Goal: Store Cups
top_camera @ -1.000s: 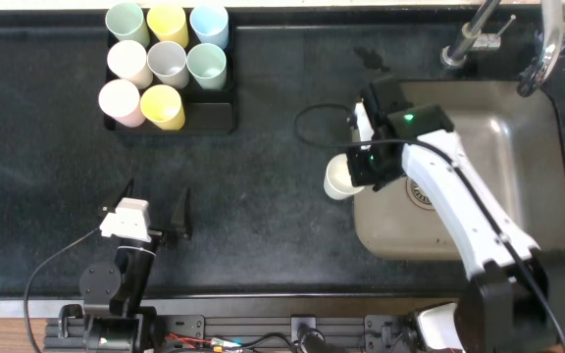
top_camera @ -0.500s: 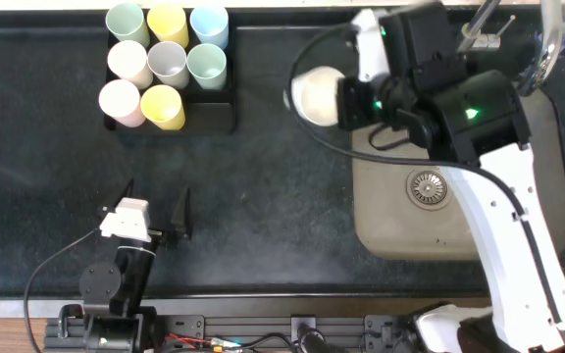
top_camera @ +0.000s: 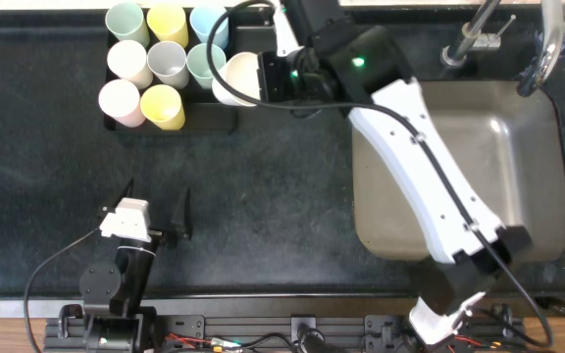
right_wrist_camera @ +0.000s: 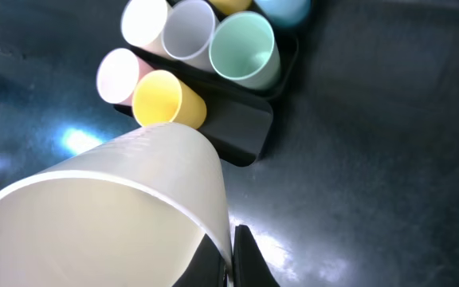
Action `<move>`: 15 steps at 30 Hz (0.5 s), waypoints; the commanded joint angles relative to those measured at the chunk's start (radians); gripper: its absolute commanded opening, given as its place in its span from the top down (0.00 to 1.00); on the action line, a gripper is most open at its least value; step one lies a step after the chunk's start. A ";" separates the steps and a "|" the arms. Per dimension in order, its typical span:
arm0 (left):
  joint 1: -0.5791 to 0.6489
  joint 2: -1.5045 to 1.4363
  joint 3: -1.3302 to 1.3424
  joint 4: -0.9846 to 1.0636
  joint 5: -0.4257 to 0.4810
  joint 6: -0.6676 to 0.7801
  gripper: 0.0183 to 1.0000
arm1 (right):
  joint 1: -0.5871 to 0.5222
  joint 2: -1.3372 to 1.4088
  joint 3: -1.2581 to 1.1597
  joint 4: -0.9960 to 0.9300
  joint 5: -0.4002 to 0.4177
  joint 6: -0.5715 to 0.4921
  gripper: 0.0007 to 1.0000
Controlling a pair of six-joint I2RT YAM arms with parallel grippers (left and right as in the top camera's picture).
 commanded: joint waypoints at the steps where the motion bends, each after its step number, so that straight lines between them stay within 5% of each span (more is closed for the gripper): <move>1: -0.003 -0.009 -0.001 -0.003 -0.005 0.015 0.00 | 0.014 0.037 0.027 0.010 0.034 0.048 0.96; 15: -0.003 -0.009 -0.001 -0.003 -0.005 0.014 0.00 | 0.043 0.192 0.027 0.029 0.082 0.047 0.96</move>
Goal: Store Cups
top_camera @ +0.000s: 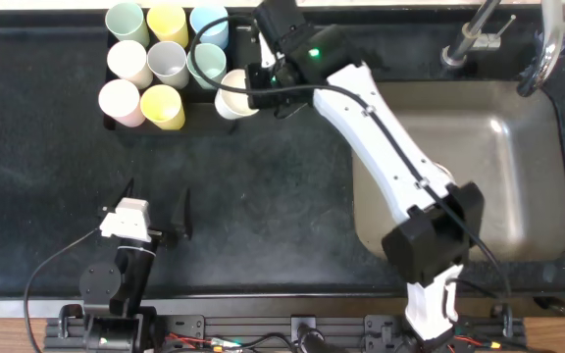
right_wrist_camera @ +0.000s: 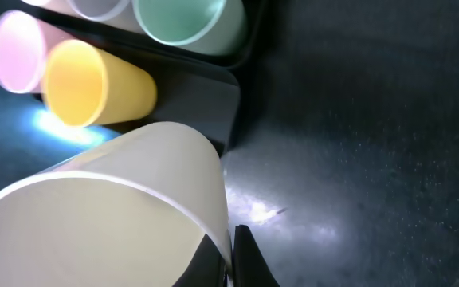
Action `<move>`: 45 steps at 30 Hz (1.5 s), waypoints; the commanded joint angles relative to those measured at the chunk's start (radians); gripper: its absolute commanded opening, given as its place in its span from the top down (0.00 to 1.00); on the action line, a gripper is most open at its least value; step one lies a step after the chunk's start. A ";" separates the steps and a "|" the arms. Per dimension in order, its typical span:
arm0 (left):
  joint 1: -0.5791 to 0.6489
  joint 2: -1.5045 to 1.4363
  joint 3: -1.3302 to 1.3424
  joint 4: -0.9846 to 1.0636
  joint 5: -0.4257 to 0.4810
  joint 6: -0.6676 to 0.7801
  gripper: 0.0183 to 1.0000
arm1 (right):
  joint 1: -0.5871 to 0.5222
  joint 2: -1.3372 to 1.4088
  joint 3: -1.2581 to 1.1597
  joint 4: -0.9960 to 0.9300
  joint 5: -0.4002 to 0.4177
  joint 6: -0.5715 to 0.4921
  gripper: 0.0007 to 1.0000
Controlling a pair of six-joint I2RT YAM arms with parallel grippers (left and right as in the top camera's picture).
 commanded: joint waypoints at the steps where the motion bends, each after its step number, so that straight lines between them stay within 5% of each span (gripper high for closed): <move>1: -0.003 -0.009 -0.001 -0.003 -0.005 0.015 0.00 | 0.023 0.027 0.027 0.026 0.023 0.009 0.96; 45: -0.003 -0.009 -0.001 -0.003 -0.005 0.015 0.00 | 0.097 0.209 0.027 0.196 0.097 0.148 0.96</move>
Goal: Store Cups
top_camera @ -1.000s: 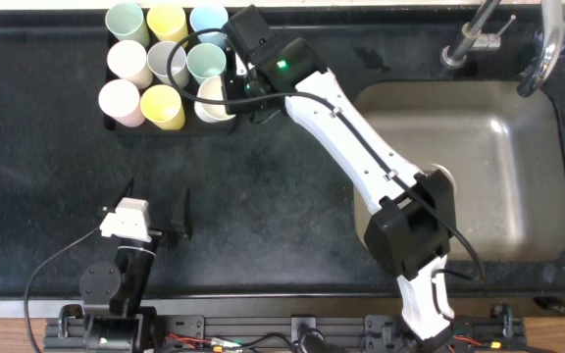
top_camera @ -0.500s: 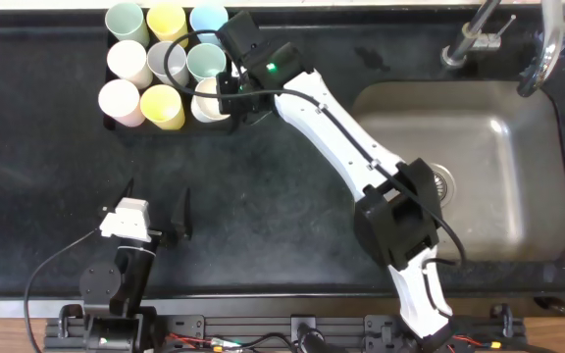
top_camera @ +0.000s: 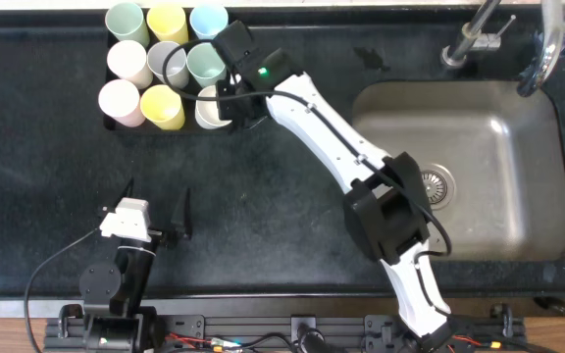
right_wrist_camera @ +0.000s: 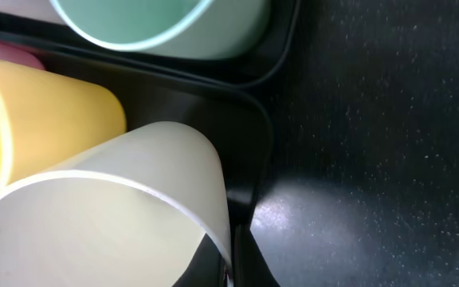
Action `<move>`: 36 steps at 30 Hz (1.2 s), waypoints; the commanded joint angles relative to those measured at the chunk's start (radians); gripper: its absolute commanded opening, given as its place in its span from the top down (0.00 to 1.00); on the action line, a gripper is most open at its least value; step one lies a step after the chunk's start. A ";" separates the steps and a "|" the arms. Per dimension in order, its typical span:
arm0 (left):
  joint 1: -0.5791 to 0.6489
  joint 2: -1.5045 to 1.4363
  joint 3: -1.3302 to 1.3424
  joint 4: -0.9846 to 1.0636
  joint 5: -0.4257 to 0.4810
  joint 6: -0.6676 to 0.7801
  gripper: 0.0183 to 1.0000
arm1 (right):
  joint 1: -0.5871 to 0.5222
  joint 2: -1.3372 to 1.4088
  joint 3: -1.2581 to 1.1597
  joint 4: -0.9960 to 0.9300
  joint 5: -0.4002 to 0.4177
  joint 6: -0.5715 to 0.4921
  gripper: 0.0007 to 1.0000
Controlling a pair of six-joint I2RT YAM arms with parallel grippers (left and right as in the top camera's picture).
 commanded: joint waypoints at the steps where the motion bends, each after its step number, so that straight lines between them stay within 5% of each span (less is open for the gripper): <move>1: -0.003 -0.009 -0.001 -0.003 -0.005 0.014 0.00 | 0.006 0.000 0.026 0.008 0.037 0.017 0.96; 7: -0.003 -0.009 -0.001 -0.003 -0.005 0.014 0.00 | 0.006 0.003 0.026 0.006 0.039 0.016 0.96; 25: -0.003 -0.009 -0.001 -0.003 -0.005 0.015 0.00 | 0.006 -0.011 0.027 -0.001 0.037 -0.001 0.71; 36: -0.003 -0.009 -0.001 -0.003 -0.005 0.015 0.00 | -0.028 -0.242 0.027 -0.010 0.034 -0.094 0.26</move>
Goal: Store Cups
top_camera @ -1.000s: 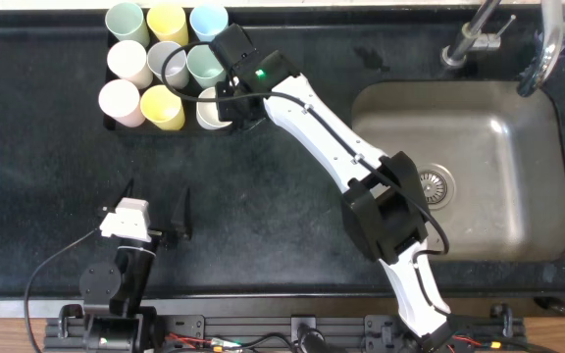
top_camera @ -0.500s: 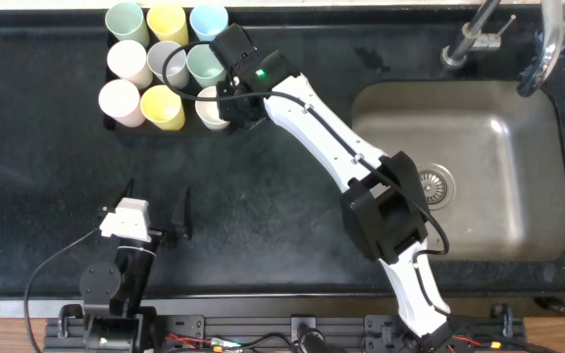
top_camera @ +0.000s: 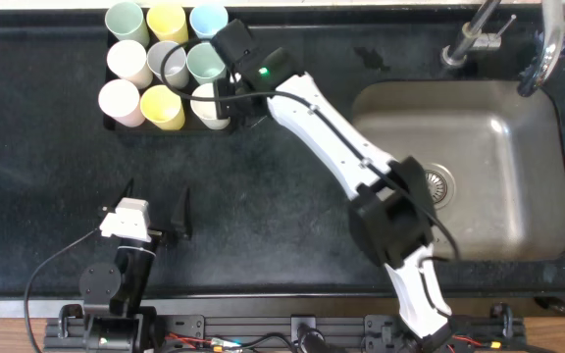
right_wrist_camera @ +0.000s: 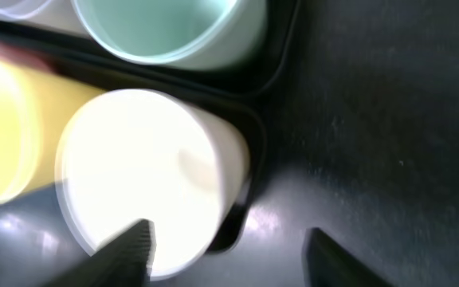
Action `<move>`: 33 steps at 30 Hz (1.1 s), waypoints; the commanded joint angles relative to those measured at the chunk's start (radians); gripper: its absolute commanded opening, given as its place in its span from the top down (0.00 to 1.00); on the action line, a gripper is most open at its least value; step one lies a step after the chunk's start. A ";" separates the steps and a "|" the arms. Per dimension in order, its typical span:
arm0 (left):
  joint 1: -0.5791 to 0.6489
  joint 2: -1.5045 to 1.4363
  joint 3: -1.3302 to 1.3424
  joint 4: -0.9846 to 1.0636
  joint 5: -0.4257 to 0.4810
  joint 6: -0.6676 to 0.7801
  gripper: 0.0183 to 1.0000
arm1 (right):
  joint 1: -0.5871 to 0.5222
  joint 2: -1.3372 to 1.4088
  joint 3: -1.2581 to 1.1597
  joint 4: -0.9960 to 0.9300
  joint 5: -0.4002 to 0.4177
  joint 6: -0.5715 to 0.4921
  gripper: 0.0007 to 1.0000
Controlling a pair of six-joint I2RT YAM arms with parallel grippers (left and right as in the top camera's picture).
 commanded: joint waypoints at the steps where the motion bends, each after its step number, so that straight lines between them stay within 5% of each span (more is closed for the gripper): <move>1: -0.003 -0.009 -0.001 -0.003 -0.005 0.015 0.00 | -0.029 -0.209 0.027 -0.008 0.008 -0.064 0.22; 13: -0.003 -0.009 -0.001 -0.003 -0.005 0.014 0.00 | -0.151 -0.486 -0.029 -0.177 0.008 -0.296 0.03; 26: -0.003 -0.009 -0.001 -0.003 -0.005 0.015 0.00 | -0.411 -1.146 -0.698 -0.077 0.004 -0.339 0.00; 33: -0.003 -0.009 -0.001 -0.003 -0.005 0.015 0.00 | -0.486 -1.537 -1.072 0.019 -0.067 -0.373 0.00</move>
